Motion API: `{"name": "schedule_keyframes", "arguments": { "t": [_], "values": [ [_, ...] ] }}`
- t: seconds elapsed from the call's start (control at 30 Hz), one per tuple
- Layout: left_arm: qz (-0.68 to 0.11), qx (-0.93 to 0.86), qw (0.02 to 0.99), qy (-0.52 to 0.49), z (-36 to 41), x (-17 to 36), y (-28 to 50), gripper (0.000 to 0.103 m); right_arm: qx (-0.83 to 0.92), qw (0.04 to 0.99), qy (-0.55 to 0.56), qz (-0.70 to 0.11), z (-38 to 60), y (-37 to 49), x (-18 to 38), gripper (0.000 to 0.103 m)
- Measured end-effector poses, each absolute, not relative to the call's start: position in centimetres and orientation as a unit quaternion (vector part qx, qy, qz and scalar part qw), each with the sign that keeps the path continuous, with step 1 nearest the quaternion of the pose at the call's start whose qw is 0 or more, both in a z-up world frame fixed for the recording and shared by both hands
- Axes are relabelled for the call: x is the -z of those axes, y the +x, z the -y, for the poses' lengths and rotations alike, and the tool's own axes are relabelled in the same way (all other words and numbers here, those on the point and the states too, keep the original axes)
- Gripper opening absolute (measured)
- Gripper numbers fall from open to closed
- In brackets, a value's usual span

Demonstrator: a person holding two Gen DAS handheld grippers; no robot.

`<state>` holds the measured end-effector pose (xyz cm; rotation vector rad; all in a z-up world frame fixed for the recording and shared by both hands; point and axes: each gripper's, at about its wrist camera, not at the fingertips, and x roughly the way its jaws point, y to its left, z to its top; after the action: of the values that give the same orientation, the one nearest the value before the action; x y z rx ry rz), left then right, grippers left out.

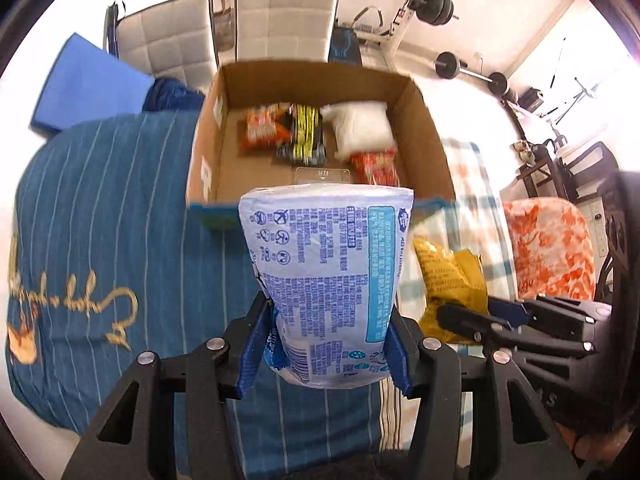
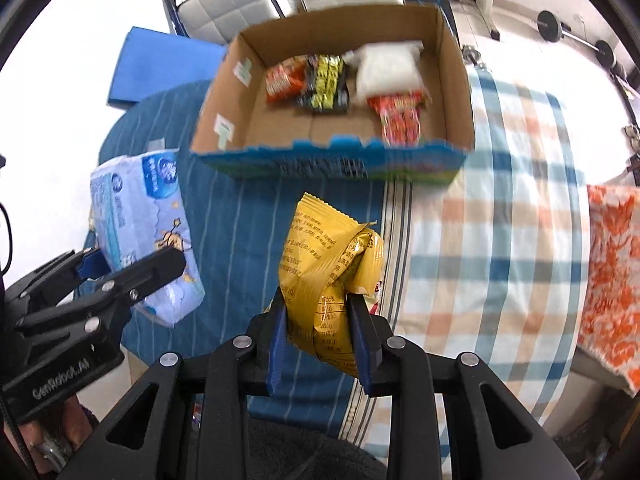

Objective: Organize soft objects
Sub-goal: 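Carry both held packs up and over the cardboard box, then lower both packs into the box and open both tools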

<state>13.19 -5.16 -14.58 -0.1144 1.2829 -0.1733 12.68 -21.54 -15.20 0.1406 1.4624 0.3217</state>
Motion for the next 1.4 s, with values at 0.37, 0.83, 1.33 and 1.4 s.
{"name": "schedule_keyframes", "arguments": {
  "t": [0.37, 0.83, 1.33, 1.4],
  "values": [
    [-0.571, 0.069, 0.818, -0.026, 4.8, 12.9, 21.0, 0.049, -0.159, 0.751, 0.051, -0.639, 20.8, 20.1, 12.5, 0.03],
    [-0.592, 0.062, 0.803, -0.014, 4.6, 16.7, 28.7, 0.049, -0.158, 0.738, 0.044, -0.654, 18.9, 28.8, 16.5, 0.03],
    [-0.701, 0.058, 0.707, -0.068, 2.8, 28.4, 33.5, 0.049, -0.163, 0.694, 0.039, -0.7, 16.6, 33.5, 27.3, 0.03],
    [-0.713, 0.058, 0.695, -0.072, 2.5, 29.7, 33.9, 0.049, -0.163, 0.689, 0.038, -0.705, 16.4, 33.8, 28.6, 0.03]
  ]
}}
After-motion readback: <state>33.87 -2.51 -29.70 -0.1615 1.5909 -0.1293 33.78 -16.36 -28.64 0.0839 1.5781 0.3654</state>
